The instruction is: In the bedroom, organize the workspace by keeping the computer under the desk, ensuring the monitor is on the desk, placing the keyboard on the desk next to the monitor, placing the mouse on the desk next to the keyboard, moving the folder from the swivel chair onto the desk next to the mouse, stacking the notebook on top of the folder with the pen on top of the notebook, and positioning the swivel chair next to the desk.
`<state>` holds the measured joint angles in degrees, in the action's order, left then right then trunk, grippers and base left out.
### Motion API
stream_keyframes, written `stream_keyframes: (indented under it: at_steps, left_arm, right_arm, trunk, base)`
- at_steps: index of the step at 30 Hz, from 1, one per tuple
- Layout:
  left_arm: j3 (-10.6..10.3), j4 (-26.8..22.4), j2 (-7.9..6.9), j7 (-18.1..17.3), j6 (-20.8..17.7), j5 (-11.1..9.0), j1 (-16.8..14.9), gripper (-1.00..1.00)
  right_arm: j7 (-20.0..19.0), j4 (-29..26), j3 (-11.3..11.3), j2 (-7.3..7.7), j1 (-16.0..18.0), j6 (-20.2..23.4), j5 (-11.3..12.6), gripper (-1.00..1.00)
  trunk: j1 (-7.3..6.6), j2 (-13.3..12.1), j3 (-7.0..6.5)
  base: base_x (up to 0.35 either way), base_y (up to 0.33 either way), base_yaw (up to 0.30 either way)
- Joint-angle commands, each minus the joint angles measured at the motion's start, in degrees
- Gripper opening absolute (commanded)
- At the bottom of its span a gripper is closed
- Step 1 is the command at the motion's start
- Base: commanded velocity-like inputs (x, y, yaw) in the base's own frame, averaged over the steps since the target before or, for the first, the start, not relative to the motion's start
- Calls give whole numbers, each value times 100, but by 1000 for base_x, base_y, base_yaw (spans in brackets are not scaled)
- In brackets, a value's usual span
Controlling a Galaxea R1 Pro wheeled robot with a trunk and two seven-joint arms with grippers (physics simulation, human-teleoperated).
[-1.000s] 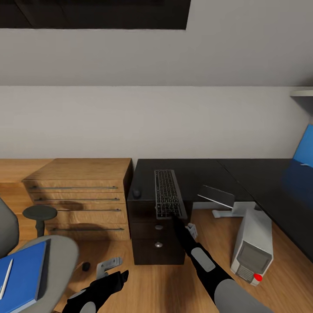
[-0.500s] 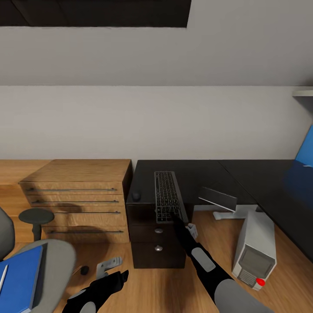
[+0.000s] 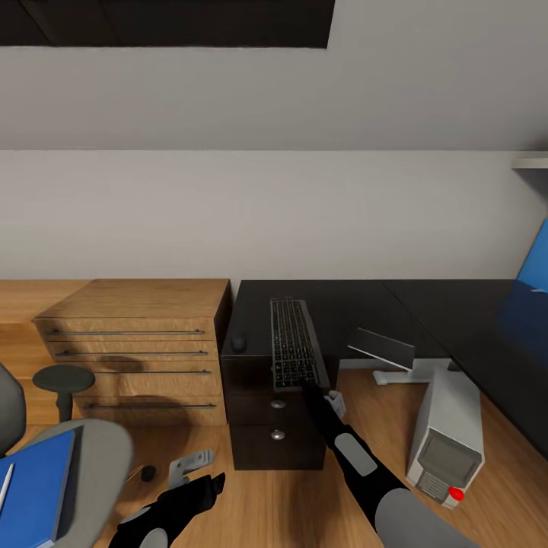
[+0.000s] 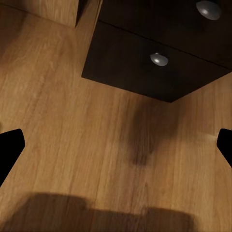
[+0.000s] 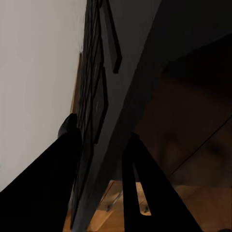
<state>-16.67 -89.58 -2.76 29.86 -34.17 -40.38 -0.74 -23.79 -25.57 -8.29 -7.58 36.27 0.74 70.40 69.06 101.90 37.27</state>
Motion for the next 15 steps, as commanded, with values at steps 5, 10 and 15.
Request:
stream_keyframes:
  at_steps: [5,10,15]
  left_arm:
    - [-12,-7,-5,63,-2,-56,-5,100]
    - [-13,-7,-1,70,-1,-53,-5,100]
    - [-20,-7,3,79,3,-53,-5,100]
  right_arm:
    - [-12,8,-31,2,3,6,55,-100]
    - [-18,-1,-25,2,3,-1,53,-100]
    - [-11,-254,-10,2,-3,-3,53,-100]
  trunk:
    - [0,3,6]
    - [-88,-158,-66]
    - [-198,-358,-156]
  base:
    - [0,0,0]
    - [0,0,0]
    - [0,0,0]
